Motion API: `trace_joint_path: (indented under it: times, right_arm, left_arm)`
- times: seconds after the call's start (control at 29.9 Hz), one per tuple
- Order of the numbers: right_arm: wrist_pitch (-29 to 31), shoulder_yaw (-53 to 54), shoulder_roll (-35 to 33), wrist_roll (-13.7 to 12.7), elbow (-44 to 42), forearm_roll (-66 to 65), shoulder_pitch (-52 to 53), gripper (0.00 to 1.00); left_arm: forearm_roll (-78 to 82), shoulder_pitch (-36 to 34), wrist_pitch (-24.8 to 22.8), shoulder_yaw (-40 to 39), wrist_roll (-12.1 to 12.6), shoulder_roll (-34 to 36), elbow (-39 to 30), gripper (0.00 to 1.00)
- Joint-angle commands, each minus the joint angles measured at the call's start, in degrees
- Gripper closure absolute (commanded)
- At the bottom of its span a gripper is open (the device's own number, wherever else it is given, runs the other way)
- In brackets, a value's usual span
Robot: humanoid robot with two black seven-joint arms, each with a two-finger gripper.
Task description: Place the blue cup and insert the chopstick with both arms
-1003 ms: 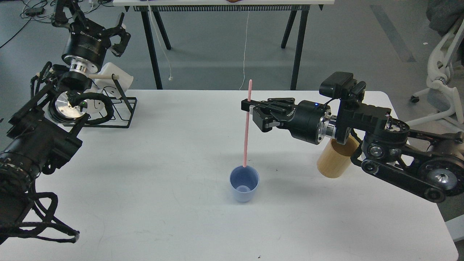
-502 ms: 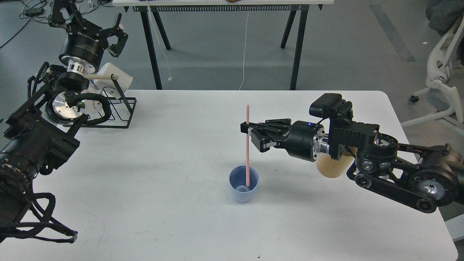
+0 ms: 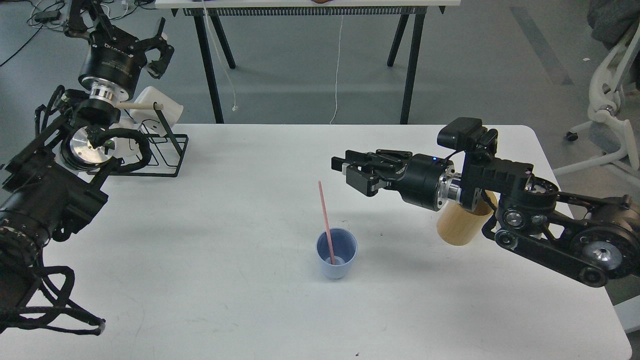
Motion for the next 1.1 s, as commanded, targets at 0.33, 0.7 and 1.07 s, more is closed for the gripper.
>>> trace_joint_path:
  times: [0.33,0.7,1.07]
  right_arm:
    - [-0.7,21.5,0.9,0.2,-15.6,37.4,-0.2,0.01]
    - [3.4,27.8,4.1,2.2,-34.0,76.1,-0.6,0.01]
    - [10.2,32.6,10.9,2.2,-42.3,88.8,-2.0,0.01]
  left_arm:
    - [-0.2,0.3,0.0,-0.4,-0.2,-0.7,0.1,0.01]
    - [-3.0,1.7,0.0,-0.4,-0.2,-0.5,0.2,0.01]
    - [-3.3,2.1,0.0,-0.4,-0.3,-0.7,0.2,0.01]
